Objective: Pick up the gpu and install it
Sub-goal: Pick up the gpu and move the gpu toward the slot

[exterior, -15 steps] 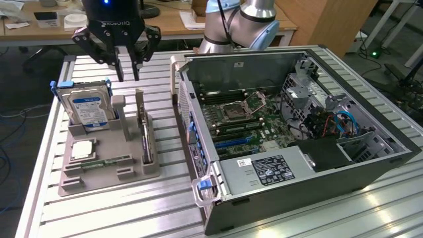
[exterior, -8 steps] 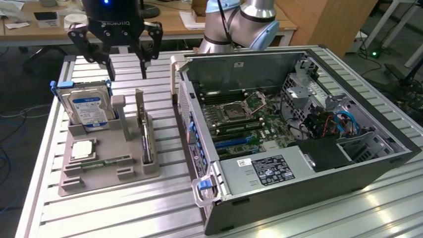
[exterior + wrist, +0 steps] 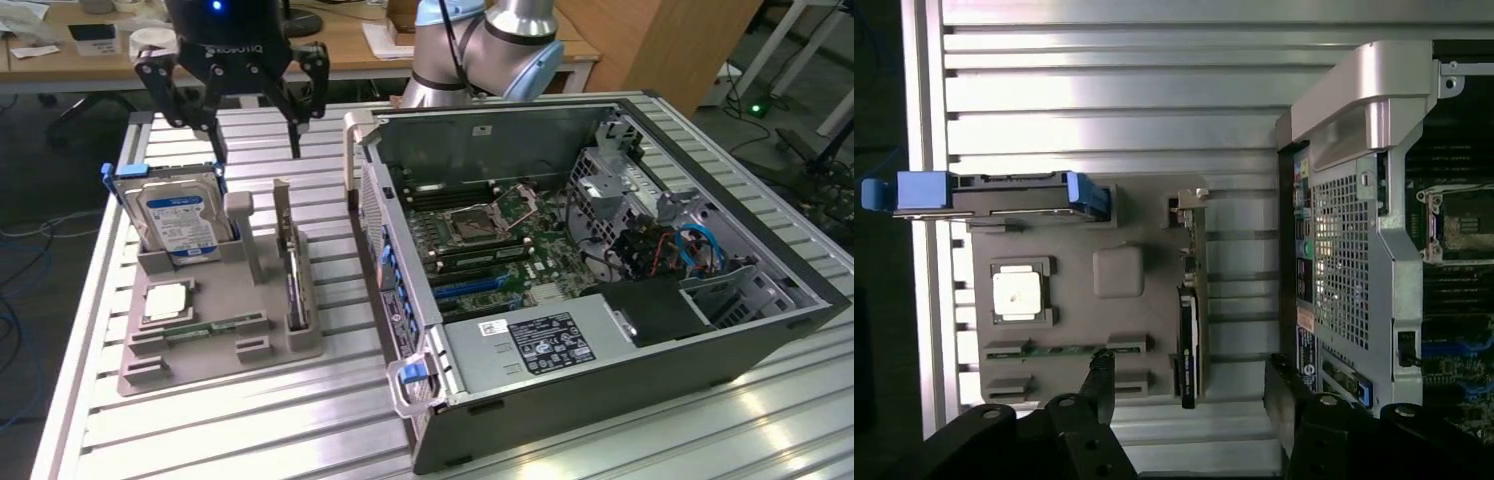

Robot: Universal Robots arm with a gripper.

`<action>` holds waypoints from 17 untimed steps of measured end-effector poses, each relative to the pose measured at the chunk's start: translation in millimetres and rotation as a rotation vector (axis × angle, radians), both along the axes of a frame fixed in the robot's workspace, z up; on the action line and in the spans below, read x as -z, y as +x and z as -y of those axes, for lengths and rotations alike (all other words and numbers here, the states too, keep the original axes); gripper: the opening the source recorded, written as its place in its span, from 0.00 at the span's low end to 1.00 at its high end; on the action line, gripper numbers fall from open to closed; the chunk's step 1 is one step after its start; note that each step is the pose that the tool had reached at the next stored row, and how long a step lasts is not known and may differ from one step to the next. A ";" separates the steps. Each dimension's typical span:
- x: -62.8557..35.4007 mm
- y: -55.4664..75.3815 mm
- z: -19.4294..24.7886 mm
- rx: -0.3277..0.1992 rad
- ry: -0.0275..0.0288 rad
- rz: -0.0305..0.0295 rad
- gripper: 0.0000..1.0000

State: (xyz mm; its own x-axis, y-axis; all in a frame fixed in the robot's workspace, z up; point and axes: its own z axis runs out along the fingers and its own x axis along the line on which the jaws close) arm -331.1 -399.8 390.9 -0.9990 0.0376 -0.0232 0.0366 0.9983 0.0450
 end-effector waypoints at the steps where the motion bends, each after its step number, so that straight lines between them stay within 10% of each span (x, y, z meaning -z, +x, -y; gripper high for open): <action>1: 0.7 0.0 0.0 -0.016 -0.0001 0.0000 0.71; 17: 15.9 5.2 1.2 -0.056 0.0000 -0.0002 0.71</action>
